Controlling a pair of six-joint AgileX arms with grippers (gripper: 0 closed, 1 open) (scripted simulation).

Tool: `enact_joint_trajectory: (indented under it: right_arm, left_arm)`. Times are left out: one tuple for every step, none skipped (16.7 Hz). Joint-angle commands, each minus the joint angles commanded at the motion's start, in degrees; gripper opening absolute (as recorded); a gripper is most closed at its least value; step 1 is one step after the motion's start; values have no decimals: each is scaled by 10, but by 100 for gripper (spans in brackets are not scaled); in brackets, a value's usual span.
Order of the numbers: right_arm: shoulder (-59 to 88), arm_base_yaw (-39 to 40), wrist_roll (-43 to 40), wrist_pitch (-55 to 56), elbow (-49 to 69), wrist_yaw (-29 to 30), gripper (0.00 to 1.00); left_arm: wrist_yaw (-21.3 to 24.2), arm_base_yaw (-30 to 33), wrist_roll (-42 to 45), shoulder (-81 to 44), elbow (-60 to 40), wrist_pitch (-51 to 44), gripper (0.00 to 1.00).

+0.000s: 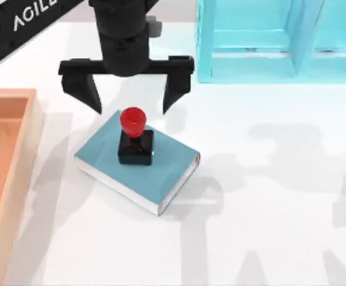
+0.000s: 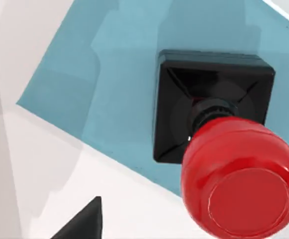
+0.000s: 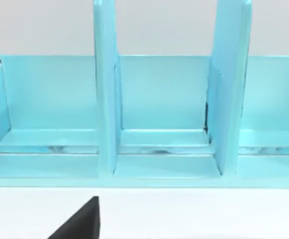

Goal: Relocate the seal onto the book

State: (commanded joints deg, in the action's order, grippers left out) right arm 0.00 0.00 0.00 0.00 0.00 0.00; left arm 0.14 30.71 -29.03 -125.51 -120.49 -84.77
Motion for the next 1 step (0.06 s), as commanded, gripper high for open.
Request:
enact_joint_trajectory:
  right_arm:
    - [0,0,0,0,0,0,100]
  left_arm:
    - [0,0,0,0,-3,-3,100]
